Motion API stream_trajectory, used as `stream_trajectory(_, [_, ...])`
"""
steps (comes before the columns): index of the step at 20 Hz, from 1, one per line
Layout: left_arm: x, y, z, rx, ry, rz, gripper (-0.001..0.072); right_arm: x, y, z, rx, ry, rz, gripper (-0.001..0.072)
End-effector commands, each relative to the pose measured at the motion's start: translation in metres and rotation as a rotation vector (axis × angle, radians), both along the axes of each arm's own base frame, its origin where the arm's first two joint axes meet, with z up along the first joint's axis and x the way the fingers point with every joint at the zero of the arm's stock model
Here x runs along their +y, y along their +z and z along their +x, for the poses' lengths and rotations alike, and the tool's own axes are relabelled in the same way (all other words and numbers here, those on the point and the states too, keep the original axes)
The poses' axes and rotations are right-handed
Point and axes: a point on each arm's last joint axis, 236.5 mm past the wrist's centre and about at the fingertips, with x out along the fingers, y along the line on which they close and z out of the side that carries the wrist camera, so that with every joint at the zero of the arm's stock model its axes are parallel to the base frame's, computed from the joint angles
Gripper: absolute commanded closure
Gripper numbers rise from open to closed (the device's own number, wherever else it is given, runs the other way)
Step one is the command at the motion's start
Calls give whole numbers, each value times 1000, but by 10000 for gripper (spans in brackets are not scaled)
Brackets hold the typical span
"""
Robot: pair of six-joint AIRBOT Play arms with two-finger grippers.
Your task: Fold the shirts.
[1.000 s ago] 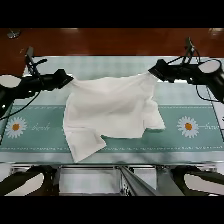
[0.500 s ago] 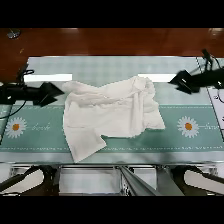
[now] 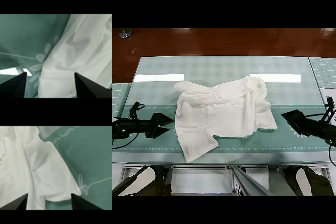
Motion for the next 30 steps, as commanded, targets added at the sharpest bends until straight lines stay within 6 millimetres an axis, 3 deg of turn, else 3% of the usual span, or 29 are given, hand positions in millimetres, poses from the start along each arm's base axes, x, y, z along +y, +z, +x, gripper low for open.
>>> stream_trajectory(1, [-17, -7, 5, -53, 41, -36, 4, 21, 1, -18, -23, 18, 60, 86])
stream_trajectory(7, [-45, -12, 24, -128, -2, 17, 6, 21, 0, -19, -19, 18, 62, 86])
stream_trajectory(8, [-49, -12, 24, -134, -15, 24, 54, 21, 0, -19, -18, 14, 62, 86])
stream_trajectory(9, [-52, -12, 23, -135, -28, 24, 425, 17, -1, -18, -14, 0, 53, 86])
stream_trajectory(10, [-53, -12, 23, -138, -31, 22, 687, 11, -4, -16, -13, -19, 30, 86])
stream_trajectory(13, [-54, -8, 24, -138, -28, 7, 692, -30, -29, -31, 101, -62, -157, 89])
stream_trajectory(17, [-59, -6, 20, -145, -64, -5, 691, 2, -61, -71, 343, 95, -45, 95])
stream_trajectory(21, [-60, -6, 19, -143, -66, -9, 691, 13, -80, -76, 425, 176, -13, 95])
stream_trajectory(23, [-60, -6, 18, -142, -68, -11, 691, 15, -82, -68, 433, 191, 14, 95])
stream_trajectory(28, [-60, -6, 19, -144, -66, -8, 691, 3, -73, -22, 407, 193, 8, 95])
stream_trajectory(30, [-60, -6, 19, -144, -65, -7, 691, 13, -81, -16, 448, 250, 11, 96])
